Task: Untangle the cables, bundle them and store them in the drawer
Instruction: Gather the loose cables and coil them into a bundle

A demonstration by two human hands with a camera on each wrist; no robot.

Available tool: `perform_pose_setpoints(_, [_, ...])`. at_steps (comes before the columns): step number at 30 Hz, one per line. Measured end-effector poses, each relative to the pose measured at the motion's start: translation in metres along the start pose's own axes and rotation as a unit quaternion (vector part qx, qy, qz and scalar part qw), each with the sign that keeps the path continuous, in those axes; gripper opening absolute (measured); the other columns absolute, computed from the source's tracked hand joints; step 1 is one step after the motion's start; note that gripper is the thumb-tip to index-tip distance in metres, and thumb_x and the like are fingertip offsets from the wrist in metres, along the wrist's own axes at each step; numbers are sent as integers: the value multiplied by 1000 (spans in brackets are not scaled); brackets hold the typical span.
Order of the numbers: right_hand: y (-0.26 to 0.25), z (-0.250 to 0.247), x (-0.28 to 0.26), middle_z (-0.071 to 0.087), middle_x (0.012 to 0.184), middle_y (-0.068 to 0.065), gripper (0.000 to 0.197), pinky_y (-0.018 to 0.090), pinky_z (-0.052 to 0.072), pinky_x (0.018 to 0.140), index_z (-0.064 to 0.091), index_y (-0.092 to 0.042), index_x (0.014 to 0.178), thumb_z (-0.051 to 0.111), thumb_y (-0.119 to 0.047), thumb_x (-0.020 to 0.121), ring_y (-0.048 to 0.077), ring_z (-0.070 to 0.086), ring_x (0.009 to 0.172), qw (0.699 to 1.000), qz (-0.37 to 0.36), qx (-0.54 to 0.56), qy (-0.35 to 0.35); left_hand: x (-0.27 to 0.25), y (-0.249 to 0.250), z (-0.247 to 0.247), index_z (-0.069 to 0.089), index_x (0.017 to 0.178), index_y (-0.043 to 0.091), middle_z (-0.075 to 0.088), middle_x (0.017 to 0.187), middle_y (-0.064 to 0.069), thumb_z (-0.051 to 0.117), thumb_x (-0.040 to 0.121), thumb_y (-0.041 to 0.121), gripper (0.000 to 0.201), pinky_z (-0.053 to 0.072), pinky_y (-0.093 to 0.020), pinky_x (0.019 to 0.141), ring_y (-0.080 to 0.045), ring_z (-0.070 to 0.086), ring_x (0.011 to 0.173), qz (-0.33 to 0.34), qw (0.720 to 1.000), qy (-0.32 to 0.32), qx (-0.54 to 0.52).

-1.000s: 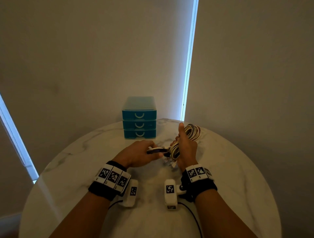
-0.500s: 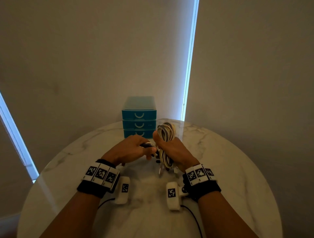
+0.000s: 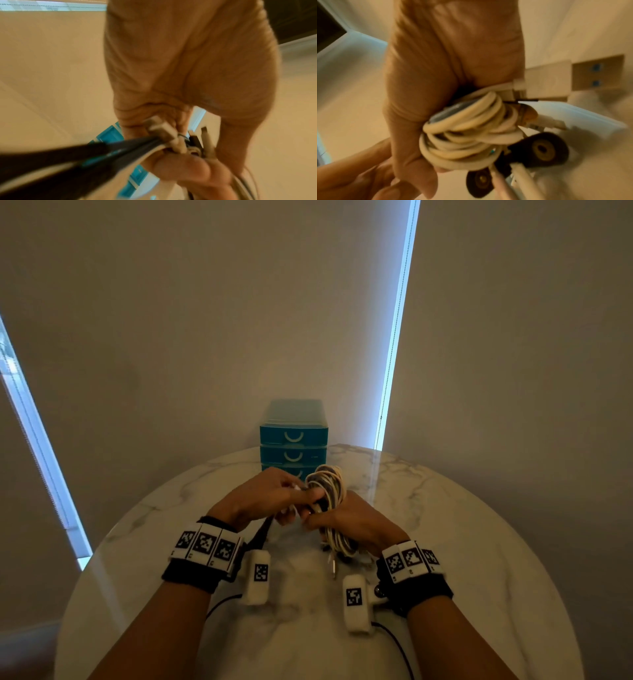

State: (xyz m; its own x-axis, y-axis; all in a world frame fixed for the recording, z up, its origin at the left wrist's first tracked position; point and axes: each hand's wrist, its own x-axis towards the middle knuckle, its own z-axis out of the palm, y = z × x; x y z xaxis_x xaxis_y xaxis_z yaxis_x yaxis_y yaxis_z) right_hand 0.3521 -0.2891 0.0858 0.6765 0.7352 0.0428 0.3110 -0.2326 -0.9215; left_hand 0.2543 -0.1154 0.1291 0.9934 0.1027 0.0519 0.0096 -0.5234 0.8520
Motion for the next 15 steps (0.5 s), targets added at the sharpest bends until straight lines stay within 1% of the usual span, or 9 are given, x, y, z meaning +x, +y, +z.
perform_pose_setpoints(2, [5, -5, 0, 76, 87, 16, 28, 53, 65, 86, 75, -13, 105, 84, -14, 79, 28, 72, 79, 998, 33, 33, 33, 3, -1, 2, 80, 103, 10, 81, 91, -6, 63, 101, 53, 46, 57, -24, 67, -11, 67, 71, 17, 999, 27, -42])
perform_pose_setpoints(3, [6, -7, 0, 75, 82, 13, 25, 52, 64, 85, 74, -12, 103, 82, -12, 79, 27, 71, 77, 997, 43, 41, 41, 5, -1, 6, 77, 106, 9, 81, 92, -5, 60, 103, 51, 46, 57, -24, 68, -10, 67, 73, 27, 998, 34, -49])
perform_pose_setpoints(5, [7, -5, 1, 71, 76, 10, 19, 48, 63, 80, 72, -9, 98, 78, -9, 80, 26, 68, 72, 995, 50, 66, 54, 11, -2, 18, 71, 105, 9, 77, 88, -2, 54, 106, 51, 45, 53, -26, 69, -11, 62, 75, 35, 996, 57, -56])
perform_pose_setpoints(7, [6, 0, 2, 68, 74, 11, 13, 42, 58, 70, 71, -6, 95, 73, -3, 82, 23, 65, 66, 992, 41, 103, 65, 18, -4, 30, 66, 106, 10, 68, 88, -2, 48, 107, 56, 49, 50, -28, 71, -13, 57, 77, 24, 993, 90, -67])
perform_pose_setpoints(8, [5, 2, 3, 68, 75, 11, 13, 40, 55, 69, 71, -6, 94, 72, -2, 81, 21, 64, 65, 990, 34, 123, 68, 21, -4, 34, 65, 110, 9, 65, 89, -3, 46, 107, 59, 53, 50, -29, 72, -14, 57, 79, 16, 992, 96, -79])
perform_pose_setpoints(9, [5, 4, 3, 70, 78, 10, 14, 40, 55, 72, 72, -7, 93, 74, -4, 80, 20, 65, 68, 988, 28, 138, 69, 25, -6, 37, 65, 116, 7, 64, 91, -5, 44, 108, 59, 57, 52, -31, 73, -16, 59, 81, 6, 990, 98, -102])
perform_pose_setpoints(11, [6, 7, 5, 75, 86, 9, 19, 47, 56, 84, 76, -12, 98, 76, -12, 79, 23, 68, 77, 985, 14, 157, 71, 31, -7, 42, 64, 124, 2, 67, 101, -12, 46, 109, 54, 57, 61, -30, 74, -21, 68, 90, -11, 980, 109, -167])
perform_pose_setpoints(13, [8, 9, 5, 76, 86, 14, 20, 51, 57, 87, 73, -14, 109, 69, -11, 90, 28, 71, 76, 980, 7, 189, 67, 32, -5, 46, 60, 128, -1, 67, 110, -13, 48, 112, 42, 48, 63, -24, 70, -17, 69, 96, -14, 969, 133, -206])
perform_pose_setpoints(15, [9, 10, 6, 79, 97, 18, 22, 53, 61, 84, 70, -14, 118, 66, -12, 97, 34, 74, 80, 978, 6, 198, 57, 38, -8, 48, 61, 130, -1, 70, 119, -14, 47, 113, 36, 43, 64, -26, 74, -18, 71, 103, -21, 964, 144, -222])
